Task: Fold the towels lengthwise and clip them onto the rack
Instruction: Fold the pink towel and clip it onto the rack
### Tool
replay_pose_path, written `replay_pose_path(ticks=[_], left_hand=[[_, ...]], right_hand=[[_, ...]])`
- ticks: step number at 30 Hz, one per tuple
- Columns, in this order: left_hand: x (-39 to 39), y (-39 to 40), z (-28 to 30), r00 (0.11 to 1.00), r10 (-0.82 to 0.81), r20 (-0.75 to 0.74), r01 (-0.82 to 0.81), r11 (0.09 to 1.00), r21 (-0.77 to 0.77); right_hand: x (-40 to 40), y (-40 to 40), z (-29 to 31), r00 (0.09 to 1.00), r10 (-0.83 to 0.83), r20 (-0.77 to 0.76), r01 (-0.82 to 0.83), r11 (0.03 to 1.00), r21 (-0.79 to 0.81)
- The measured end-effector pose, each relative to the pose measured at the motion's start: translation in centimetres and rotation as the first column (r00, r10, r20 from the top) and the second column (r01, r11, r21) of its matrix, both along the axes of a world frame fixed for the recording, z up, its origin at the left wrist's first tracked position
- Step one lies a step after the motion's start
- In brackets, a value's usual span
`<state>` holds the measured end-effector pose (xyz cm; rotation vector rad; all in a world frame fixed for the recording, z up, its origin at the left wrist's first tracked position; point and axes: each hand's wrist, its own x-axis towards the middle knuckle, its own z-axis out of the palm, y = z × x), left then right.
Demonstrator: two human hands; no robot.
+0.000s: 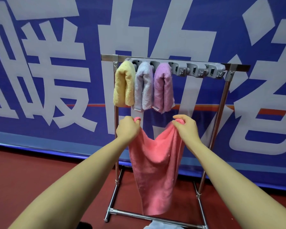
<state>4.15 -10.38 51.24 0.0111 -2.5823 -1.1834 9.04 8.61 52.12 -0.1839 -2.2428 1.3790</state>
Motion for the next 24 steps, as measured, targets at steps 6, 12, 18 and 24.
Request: replay_pose_path(ticks=[6,12,18,24], left_hand=[[1.1,1.4,1.7,0.979,-0.202,-0.009,0.202,0.979,0.007],[1.4,1.7,2.1,0.96,-0.258,-0.105,0.249,0.964,-0.092],[1.8,0.9,1.5,0.938,-0.268,-0.22,0.222,0.952,-0.213],[2.3,1.4,2.4,0.923,-0.201,-0.327,0.063,0.919,-0.388]], right_hand=[[0.3,-3.1,-1.1,0.969,0.234,0.073,-0.241,0.964,0.111],[-0.1,-4.8,-0.3,0.982,0.188,0.017,-0.189,0.968,0.167],[0.2,-4.8,0.7,0.976,0.216,0.029,-0.216,0.943,0.254],[-0.1,-6.0,-0.7,0.975,0.215,0.053,-0.221,0.925,0.309]])
